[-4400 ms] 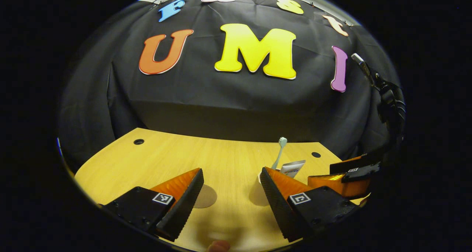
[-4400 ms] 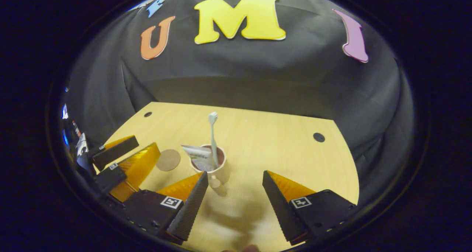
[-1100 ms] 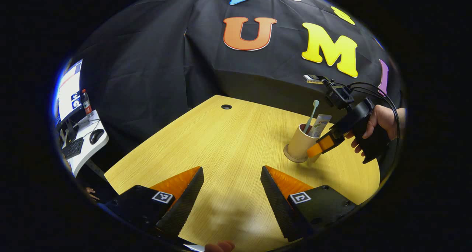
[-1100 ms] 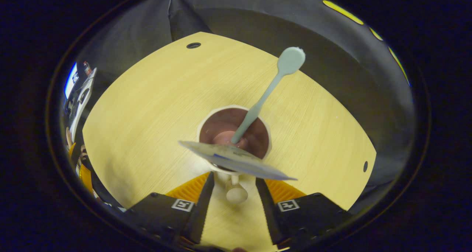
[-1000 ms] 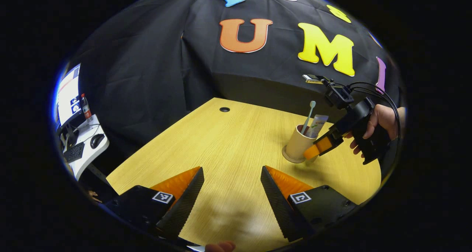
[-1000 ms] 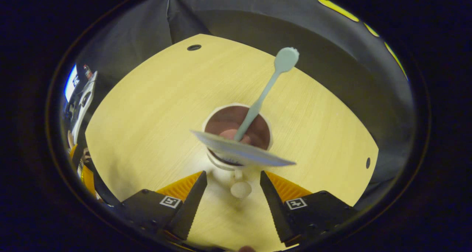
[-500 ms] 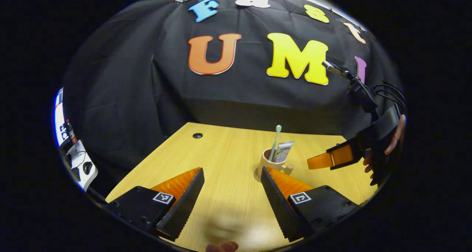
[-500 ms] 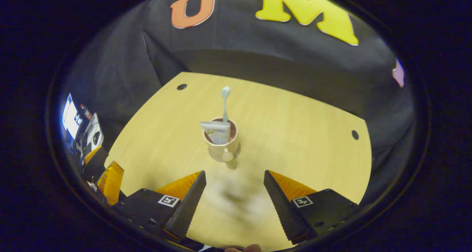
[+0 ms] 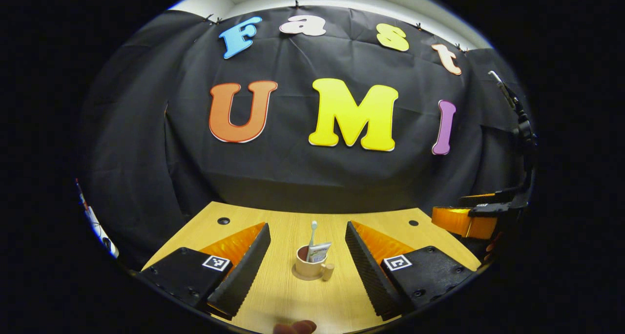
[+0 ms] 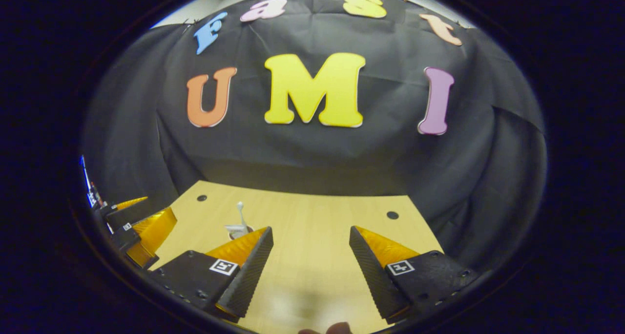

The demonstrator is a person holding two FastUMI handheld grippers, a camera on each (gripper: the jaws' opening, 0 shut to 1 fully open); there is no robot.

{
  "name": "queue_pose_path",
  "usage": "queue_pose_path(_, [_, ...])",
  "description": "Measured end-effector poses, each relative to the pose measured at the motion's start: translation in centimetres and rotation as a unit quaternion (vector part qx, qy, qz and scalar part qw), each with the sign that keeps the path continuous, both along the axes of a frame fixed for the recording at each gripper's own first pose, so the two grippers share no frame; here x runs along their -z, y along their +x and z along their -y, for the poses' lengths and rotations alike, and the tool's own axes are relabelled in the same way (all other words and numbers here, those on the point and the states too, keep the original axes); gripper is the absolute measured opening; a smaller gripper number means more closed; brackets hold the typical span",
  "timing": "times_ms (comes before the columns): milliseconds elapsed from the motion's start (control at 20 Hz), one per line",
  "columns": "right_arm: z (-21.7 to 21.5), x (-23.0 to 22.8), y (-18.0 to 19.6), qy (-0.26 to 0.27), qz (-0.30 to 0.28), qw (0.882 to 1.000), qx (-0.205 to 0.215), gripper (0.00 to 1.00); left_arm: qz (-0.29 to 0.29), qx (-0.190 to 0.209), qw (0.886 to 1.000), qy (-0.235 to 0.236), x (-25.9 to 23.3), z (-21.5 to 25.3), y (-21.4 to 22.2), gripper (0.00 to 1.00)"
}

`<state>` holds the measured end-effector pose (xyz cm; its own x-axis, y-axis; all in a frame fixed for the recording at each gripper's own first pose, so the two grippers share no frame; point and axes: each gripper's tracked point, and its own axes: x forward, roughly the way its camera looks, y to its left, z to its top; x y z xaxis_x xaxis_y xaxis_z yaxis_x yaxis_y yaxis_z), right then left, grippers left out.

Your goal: Put the toothbrush and toothpaste on the desktop into the cup, then pick up the cup and place it on the coaster on the desktop.

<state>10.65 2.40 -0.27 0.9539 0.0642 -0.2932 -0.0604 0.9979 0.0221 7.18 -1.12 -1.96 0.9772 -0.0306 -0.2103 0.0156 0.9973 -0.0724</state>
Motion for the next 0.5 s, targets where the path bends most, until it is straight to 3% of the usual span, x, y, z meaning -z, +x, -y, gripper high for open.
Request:
queue_pose_path(250, [0.9,-2.7,-2.5,0.012,0.069,0.997,0.018,0.95,0.052,-0.023,0.998,0.018,-4.0,-0.4,-1.7,0.98])
queue_pose_path(500, [1.4,-3.4,-4.6,0.029,0.099,0.994,0.028,0.95,0.075,-0.024,0.996,0.039,-4.8,1.2,-3.5,0.98])
